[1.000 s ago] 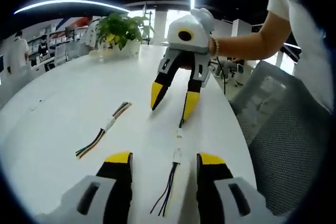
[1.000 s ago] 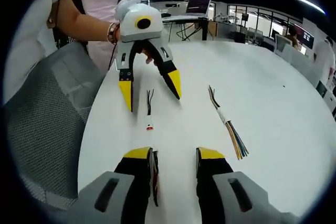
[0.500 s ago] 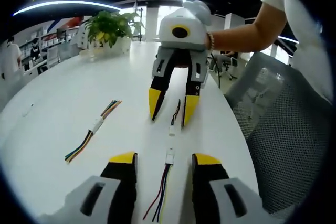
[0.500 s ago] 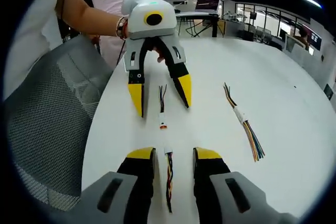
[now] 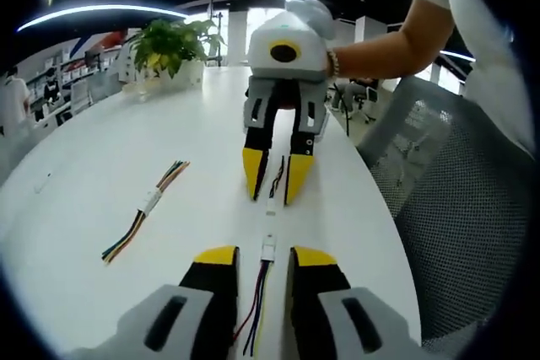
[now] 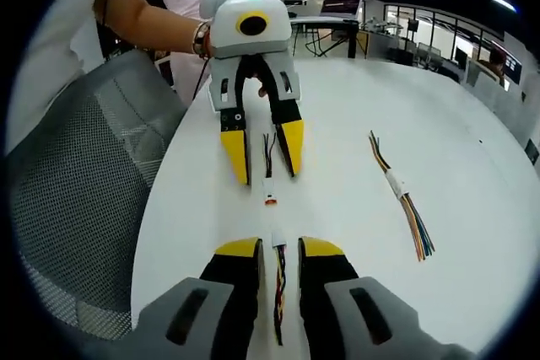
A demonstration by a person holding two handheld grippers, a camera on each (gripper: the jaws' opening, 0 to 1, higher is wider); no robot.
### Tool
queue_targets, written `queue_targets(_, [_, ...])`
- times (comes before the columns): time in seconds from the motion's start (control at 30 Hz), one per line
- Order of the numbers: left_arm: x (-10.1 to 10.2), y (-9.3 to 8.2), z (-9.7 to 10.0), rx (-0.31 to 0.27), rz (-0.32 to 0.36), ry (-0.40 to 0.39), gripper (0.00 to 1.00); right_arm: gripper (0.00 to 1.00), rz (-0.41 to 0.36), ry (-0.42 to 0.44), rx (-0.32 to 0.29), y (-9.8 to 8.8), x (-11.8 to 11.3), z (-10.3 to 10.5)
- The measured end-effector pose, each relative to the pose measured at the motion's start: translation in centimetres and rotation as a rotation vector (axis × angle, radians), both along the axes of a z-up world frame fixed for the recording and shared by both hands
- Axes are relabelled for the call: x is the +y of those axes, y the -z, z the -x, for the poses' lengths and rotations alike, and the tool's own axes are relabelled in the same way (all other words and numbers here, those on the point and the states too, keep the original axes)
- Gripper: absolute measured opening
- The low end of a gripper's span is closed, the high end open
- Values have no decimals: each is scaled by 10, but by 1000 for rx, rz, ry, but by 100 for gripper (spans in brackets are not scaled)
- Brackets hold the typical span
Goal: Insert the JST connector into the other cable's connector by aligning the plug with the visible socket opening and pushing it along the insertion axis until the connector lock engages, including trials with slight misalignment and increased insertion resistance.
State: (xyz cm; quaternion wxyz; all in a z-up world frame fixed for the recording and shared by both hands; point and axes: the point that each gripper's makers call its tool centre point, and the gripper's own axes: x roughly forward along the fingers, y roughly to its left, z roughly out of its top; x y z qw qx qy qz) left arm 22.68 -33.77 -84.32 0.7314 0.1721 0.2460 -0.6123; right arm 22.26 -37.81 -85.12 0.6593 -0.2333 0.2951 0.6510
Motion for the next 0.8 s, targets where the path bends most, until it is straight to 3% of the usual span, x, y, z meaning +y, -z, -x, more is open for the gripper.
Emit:
queue_targets(0.23, [-1, 3, 3, -5, -8, 19, 9, 10, -2, -4, 3, 1, 0, 1])
queue_targets(0.8, [-1, 6, 3, -16, -12, 29, 4, 6, -10, -9, -3, 2, 0, 1])
